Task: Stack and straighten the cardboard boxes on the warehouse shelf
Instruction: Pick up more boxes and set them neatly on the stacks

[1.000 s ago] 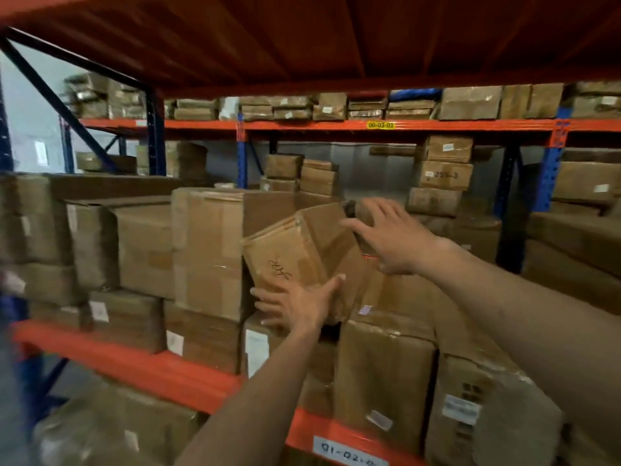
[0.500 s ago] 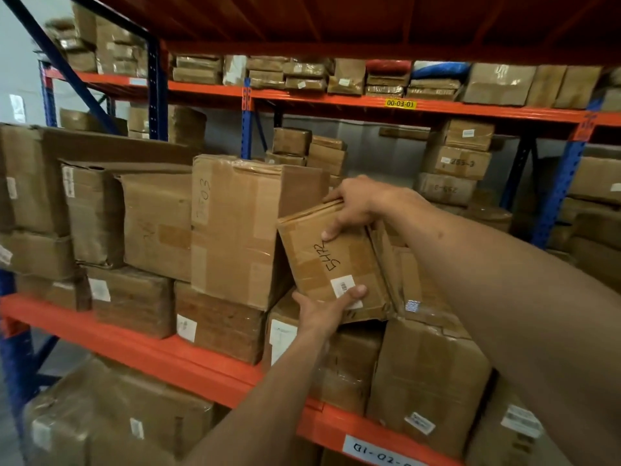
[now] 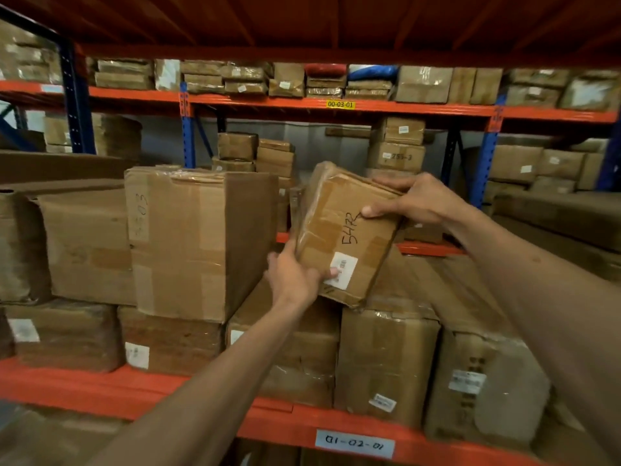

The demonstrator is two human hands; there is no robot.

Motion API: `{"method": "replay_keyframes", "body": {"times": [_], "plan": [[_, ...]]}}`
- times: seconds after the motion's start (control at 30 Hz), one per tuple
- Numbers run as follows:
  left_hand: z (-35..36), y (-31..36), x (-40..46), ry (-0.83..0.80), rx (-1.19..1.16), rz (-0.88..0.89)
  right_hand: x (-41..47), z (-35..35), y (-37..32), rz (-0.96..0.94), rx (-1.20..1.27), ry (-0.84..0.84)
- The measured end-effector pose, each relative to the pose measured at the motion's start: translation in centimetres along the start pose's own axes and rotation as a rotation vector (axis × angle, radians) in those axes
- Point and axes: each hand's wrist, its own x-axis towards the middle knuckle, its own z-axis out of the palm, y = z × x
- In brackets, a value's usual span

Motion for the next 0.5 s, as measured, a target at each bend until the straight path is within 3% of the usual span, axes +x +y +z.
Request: {"method": "replay_keyframes", "body": {"times": [0.13,0.23,0.3,0.37,0.43,0.5], "plan": [[1.5,4.3,0.5,-0.093,0.134,0.209,-3.8,-1.4,7.3,0.202,0.27,0.226],[3.3,5.3,1.3,-0.173,0.148,0.356,-7.3,-1.8,10.9,0.331,0.46,0.256],[3.8,4.9,1.9,-0.236,0.11,0.297,-9.3,-1.2,12.4,0.419,0.433,0.201],[4.3,4.2,2.4,-0.357,0.086,0.11,-10.2,-1.3,13.3,0.453,0.278,0.195],[4.8,3.4,2.6,-0.48,0.091,-0.021,-9.7,-2.4,13.4,0.395,0.223,0.238],[5.1,2.9,2.5,-0.554,0.088,-0.019,-8.3,-3.9,12.4,0.335,0.166,0.212]]}}
